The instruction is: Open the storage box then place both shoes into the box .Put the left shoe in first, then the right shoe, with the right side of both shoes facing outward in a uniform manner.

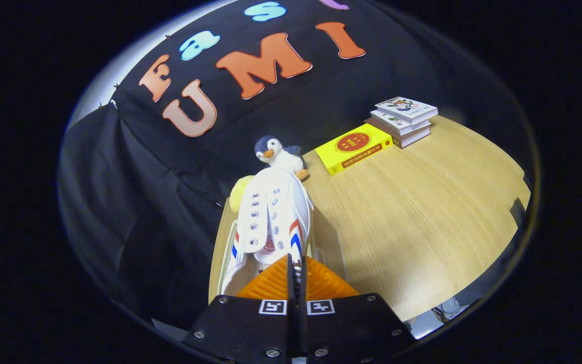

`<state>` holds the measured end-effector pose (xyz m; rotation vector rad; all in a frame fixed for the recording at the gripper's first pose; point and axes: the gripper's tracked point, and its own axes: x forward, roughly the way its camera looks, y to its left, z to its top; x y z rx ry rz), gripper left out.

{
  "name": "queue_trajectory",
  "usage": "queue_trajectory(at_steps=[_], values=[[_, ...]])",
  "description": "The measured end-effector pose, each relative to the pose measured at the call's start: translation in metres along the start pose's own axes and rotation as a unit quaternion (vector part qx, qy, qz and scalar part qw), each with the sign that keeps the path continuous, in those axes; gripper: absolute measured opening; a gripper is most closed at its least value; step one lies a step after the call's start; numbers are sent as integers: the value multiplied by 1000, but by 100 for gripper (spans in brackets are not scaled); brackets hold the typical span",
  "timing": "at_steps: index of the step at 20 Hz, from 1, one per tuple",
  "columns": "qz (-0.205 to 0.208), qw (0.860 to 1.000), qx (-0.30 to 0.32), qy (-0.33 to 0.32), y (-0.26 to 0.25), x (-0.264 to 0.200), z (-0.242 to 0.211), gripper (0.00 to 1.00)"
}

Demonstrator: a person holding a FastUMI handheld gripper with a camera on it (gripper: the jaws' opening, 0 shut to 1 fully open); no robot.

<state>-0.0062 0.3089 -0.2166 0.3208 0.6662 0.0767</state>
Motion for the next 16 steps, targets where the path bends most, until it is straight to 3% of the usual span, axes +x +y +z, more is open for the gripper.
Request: queue_trajectory(at_steps=[11,13,16], values=[[-102,989,-104,20,3,42,-37,1],[-113,987,-112,19,1,43,-38,4],[-76,992,-101,5,21,43,-26,23]])
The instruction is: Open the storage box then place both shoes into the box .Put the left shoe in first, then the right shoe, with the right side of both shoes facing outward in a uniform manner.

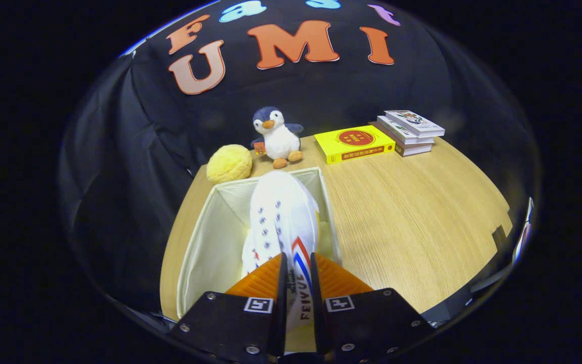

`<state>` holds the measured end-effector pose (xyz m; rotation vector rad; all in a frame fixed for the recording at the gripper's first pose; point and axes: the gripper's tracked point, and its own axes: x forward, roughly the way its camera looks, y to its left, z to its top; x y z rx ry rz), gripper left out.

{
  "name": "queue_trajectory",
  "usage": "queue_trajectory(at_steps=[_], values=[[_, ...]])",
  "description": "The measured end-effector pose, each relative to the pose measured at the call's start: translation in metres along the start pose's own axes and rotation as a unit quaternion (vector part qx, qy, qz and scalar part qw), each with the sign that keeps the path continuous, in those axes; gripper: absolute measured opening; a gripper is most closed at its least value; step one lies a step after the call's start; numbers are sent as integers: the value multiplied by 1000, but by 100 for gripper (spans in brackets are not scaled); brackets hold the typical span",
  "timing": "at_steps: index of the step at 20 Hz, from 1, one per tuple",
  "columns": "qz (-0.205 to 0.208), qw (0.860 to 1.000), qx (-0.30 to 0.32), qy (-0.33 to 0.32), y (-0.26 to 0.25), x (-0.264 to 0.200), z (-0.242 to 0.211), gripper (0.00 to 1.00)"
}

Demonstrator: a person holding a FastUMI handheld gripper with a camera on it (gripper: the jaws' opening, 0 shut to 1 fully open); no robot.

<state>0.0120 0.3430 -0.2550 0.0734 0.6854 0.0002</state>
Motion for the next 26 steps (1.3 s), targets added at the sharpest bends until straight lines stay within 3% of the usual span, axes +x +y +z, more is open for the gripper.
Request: queue_trajectory(at_steps=[2,6,16,26], values=[[-1,1000,-6,-18,-2,-13,15,42],[-4,999,-11,-42,-13,-32,36,54],[-2,992,2,-130,-66,-86,121,73],[20,978,-24,-206,-136,-128,199,88]])
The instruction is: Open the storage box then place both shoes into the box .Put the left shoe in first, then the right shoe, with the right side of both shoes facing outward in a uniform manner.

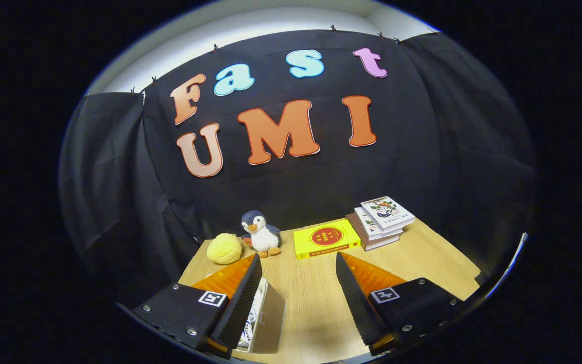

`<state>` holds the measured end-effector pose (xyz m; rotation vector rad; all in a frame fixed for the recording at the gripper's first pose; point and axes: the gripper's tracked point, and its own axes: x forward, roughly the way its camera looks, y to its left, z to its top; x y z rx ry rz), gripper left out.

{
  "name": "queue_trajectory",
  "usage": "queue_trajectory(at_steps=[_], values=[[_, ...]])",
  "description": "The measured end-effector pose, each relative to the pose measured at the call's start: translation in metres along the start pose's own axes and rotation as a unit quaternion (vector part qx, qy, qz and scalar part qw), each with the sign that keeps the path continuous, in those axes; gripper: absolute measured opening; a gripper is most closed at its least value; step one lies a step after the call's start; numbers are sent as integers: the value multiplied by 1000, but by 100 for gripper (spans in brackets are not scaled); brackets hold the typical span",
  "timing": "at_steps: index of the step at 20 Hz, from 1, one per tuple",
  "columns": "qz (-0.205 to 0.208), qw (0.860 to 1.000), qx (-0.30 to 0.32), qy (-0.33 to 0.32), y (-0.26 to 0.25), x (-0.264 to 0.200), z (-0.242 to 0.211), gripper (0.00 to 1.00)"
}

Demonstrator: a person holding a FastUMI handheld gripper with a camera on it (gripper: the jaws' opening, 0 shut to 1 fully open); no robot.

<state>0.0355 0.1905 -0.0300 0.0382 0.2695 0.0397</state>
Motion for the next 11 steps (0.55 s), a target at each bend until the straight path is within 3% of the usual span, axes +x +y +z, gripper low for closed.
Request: queue_trajectory(at_steps=[11], values=[[32,999,-15,-40,-78,-6,32,98]])
